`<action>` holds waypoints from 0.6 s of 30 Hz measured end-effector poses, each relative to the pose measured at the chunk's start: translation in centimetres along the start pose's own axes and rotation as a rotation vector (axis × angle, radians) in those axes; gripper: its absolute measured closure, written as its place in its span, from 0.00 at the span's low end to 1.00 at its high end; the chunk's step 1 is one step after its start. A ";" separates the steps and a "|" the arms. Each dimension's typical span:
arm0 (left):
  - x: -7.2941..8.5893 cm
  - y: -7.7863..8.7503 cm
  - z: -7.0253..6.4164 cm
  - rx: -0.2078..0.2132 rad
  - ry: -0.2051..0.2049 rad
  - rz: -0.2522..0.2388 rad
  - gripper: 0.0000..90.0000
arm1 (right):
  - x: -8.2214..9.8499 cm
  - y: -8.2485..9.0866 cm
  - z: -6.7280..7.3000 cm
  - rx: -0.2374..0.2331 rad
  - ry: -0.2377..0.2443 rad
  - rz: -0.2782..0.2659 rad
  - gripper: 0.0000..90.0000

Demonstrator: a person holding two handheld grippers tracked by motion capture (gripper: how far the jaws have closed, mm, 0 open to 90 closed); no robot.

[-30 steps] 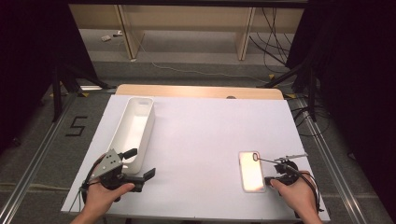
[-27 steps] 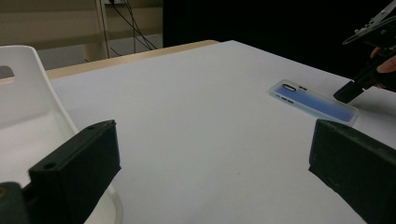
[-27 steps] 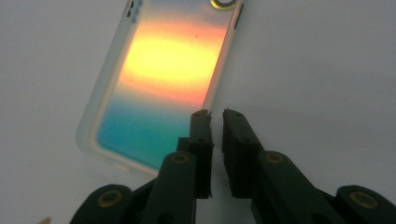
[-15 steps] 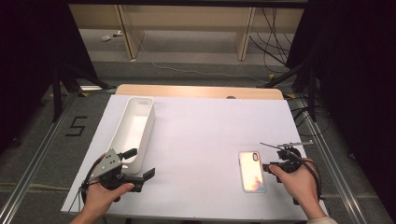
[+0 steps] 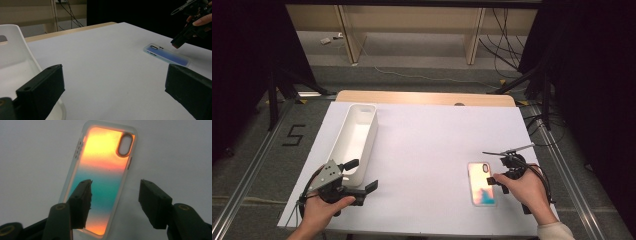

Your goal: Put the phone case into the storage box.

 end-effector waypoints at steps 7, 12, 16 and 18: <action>0.0 0.0 0.0 0.001 0.005 0.004 0.02 | -0.3 0.2 -0.2 0.020 0.018 -0.003 0.41; 0.1 0.0 0.0 -0.002 0.004 0.005 0.02 | -0.3 0.1 0.0 0.011 0.006 0.018 0.38; 0.0 0.0 0.0 -0.002 0.001 0.005 0.02 | -0.4 -0.3 0.1 0.029 0.015 0.049 0.38; 0.0 0.0 0.0 0.000 0.001 0.004 0.02 | -0.4 -0.4 0.1 0.025 0.027 0.055 0.38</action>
Point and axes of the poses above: each handheld gripper's, and its own axes: y roughly backward along the jaws, x roughly out of its underside, z roughly to its left, the point moved 3 cm from there along -y, roughly forward along the jaws, and after that the axes turned 15 degrees about y, right-handed, at the moved point
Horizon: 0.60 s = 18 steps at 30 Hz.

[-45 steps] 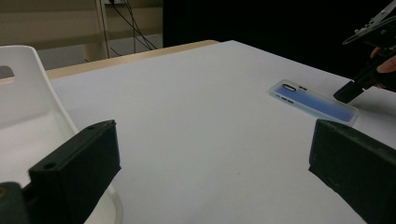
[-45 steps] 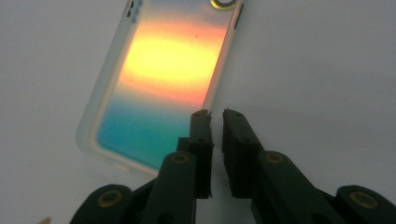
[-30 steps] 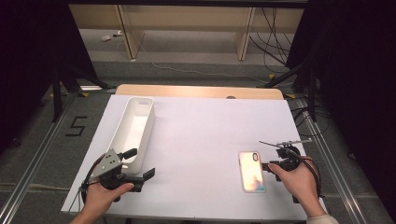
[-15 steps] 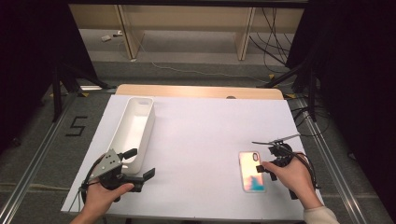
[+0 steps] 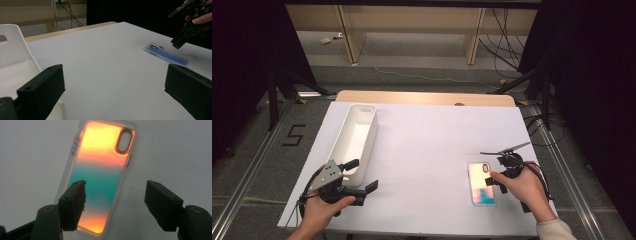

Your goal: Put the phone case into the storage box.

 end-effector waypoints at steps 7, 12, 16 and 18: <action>0.0 0.0 0.0 0.000 0.000 0.000 0.03 | -0.2 -0.3 0.1 0.003 0.009 0.038 0.45; 0.0 0.0 0.0 0.000 0.000 -0.001 0.03 | -0.3 -0.6 0.2 0.003 0.016 0.056 0.46; 0.0 0.0 0.0 0.001 0.000 -0.001 0.03 | -0.4 -0.8 0.2 0.009 0.005 0.087 0.48; 0.0 0.0 0.0 0.001 0.000 -0.001 0.03 | -0.3 -0.9 0.1 0.018 0.010 0.092 0.49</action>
Point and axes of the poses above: each handheld gripper's, and its own axes: y roughly backward along the jaws, x roughly out of its underside, z roughly to its left, the point moved 3 cm from there along -y, roughly forward along the jaws, and after that the axes turned 15 degrees about y, right-handed, at the moved point
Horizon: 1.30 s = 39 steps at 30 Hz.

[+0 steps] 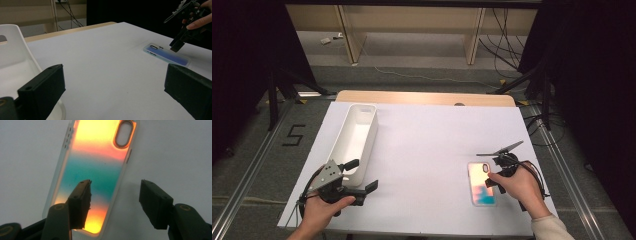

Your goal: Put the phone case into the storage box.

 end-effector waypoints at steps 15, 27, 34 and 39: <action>0.0 0.0 0.0 0.008 0.001 -0.003 0.03 | -0.3 -0.4 0.4 -0.006 -0.069 0.073 0.62; 0.0 0.0 0.0 0.009 0.003 -0.003 0.03 | -0.5 -0.8 0.1 -0.009 -0.031 0.062 0.75; 0.0 0.0 0.0 0.010 0.003 -0.004 0.03 | -0.7 -0.6 0.4 -0.014 -0.097 0.136 0.80; 0.0 0.0 0.0 0.009 0.003 -0.004 0.03 | -0.9 -0.8 0.2 -0.002 -0.111 0.119 0.82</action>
Point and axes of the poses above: each handheld gripper's, and its own axes: y roughly backward along the jaws, x roughly out of its underside, z roughly to its left, the point moved 3 cm from there along -y, roughly forward along the jaws, and after that the axes turned 15 degrees about y, right-handed, at the moved point
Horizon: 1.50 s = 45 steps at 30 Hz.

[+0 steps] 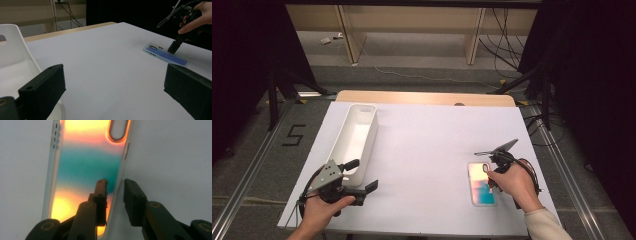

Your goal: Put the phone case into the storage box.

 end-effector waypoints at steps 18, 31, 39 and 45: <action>0.0 0.1 0.0 -0.008 0.000 0.003 0.03 | -0.7 -0.3 0.1 0.032 0.018 0.037 0.89; 0.0 0.1 0.0 -0.009 0.000 0.003 0.03 | -0.9 -0.3 0.2 0.021 -0.016 0.086 0.92; 0.0 0.1 0.0 -0.009 0.000 0.003 0.03 | -1.0 -0.3 0.2 0.023 -0.045 0.087 0.94; 0.0 0.1 0.0 -0.009 0.002 0.002 0.03 | -1.0 -0.3 0.2 0.024 -0.073 0.082 0.95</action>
Point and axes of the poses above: each handheld gripper's, and its own axes: y roughly backward along the jaws, x roughly out of its underside, z roughly to its left, the point moved 3 cm from there along -y, roughly forward along the jaws, and after that the axes turned 15 degrees about y, right-handed, at the moved point
